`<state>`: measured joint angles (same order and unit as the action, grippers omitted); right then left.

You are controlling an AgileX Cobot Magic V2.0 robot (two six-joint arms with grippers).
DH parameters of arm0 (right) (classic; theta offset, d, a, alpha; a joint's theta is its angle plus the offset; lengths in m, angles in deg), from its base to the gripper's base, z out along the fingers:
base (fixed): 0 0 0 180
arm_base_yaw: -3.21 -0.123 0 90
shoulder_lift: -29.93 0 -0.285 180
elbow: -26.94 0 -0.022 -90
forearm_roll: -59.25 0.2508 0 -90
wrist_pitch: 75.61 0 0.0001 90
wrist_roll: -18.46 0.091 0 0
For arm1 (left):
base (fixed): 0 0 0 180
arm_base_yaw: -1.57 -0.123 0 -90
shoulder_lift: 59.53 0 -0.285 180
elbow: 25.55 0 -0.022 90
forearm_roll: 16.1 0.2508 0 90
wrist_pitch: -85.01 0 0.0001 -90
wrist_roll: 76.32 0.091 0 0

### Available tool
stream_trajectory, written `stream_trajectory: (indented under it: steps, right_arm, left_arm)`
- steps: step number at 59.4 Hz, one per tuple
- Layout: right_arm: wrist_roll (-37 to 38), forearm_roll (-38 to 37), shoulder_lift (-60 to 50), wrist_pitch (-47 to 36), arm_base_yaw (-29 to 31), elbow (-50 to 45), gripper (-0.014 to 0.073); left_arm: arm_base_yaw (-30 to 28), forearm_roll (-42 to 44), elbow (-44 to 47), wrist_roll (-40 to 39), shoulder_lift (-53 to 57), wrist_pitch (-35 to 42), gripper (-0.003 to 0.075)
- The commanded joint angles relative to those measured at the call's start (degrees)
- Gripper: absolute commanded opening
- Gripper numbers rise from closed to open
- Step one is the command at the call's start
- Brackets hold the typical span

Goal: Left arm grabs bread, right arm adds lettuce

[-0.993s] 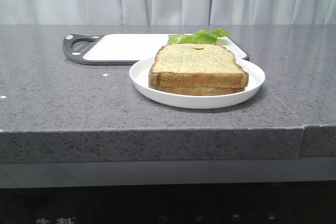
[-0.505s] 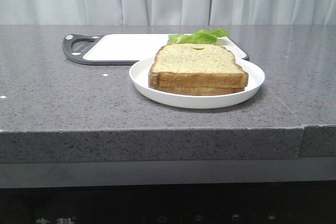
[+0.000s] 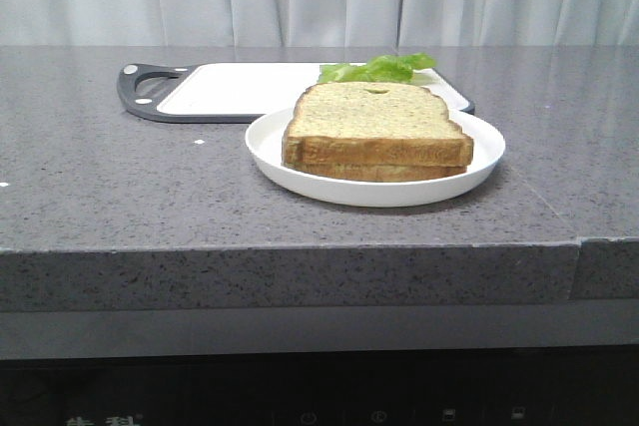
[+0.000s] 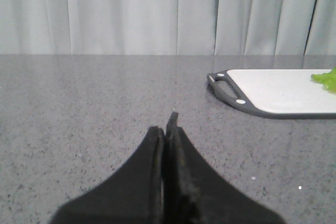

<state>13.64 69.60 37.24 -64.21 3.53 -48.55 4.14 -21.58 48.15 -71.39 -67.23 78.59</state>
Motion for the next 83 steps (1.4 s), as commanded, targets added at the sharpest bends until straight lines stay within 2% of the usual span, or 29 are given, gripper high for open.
stream_trajectory:
  steps: [1,8,17,24,27,30,33,40,42,45,53,63,75,83]
  right_arm:
    - [-0.1,-0.8,0.1,-1.7,0.3,7.4,-0.0060]
    - [-0.6,-0.9,5.9,2.6,0.3,16.7,-0.0060]
    - [-0.7,-0.9,16.0,3.3,0.3,24.7,-0.0060]
    - [-0.7,-0.9,20.1,3.2,0.3,27.8,-0.0060]
    - [-0.7,-0.9,20.3,3.2,0.3,28.1,-0.0046]
    - [-0.7,-0.9,20.3,3.2,0.3,28.1,-0.0002]
    - [-0.7,-0.9,20.3,3.4,0.3,28.1,0.0083]
    - [-0.7,-0.9,20.3,3.5,0.3,28.1,0.0315]
    - [-0.7,-0.9,20.3,3.5,0.3,28.1,0.0368]
    - [-0.7,-0.9,20.3,3.5,0.3,28.1,0.0418]
    - [-0.7,-0.9,20.3,3.5,0.3,28.1,0.0432]
    - [-0.7,-0.9,20.3,3.5,0.3,28.1,0.0432]
    - [-0.7,-0.9,20.3,3.5,0.3,28.1,0.0432]
    - [-0.7,-0.9,20.3,3.5,0.3,28.1,0.0432]
  left_arm:
    - [-0.2,-0.5,-8.6,-0.5,-3.3,-1.9,-0.0021]
    - [-0.2,-0.5,-18.0,-0.5,-12.8,-10.2,-0.0021]
    - [-0.2,-0.5,-25.6,-0.5,-24.8,-10.6,-0.0021]
    - [-0.2,-0.5,-28.1,-0.5,-28.7,-10.7,-0.0017]
    - [-0.2,-0.5,-28.3,-0.5,-29.0,-10.7,0.0008]
    - [-0.2,-0.5,-28.3,-0.5,-29.0,-10.7,0.0074]
    - [-0.2,-0.5,-28.3,-0.5,-29.0,-10.7,0.0178]
    - [-0.2,-0.5,-28.3,-0.5,-29.0,-10.7,0.0508]
    - [-0.2,-0.5,-28.3,-0.5,-29.0,-10.7,0.0565]
    - [-0.2,-0.5,-28.3,-0.5,-29.0,-10.7,0.0603]
    - [-0.2,-6.2,-28.4,-0.5,-29.2,-11.3,0.0602]
    - [1.5,-13.8,-34.6,0.1,-36.7,-19.8,0.0599]
    - [11.2,-15.6,-46.7,0.1,-52.8,-27.1,0.0599]
    - [19.7,-15.6,-53.7,0.1,-63.1,-27.0,0.0599]
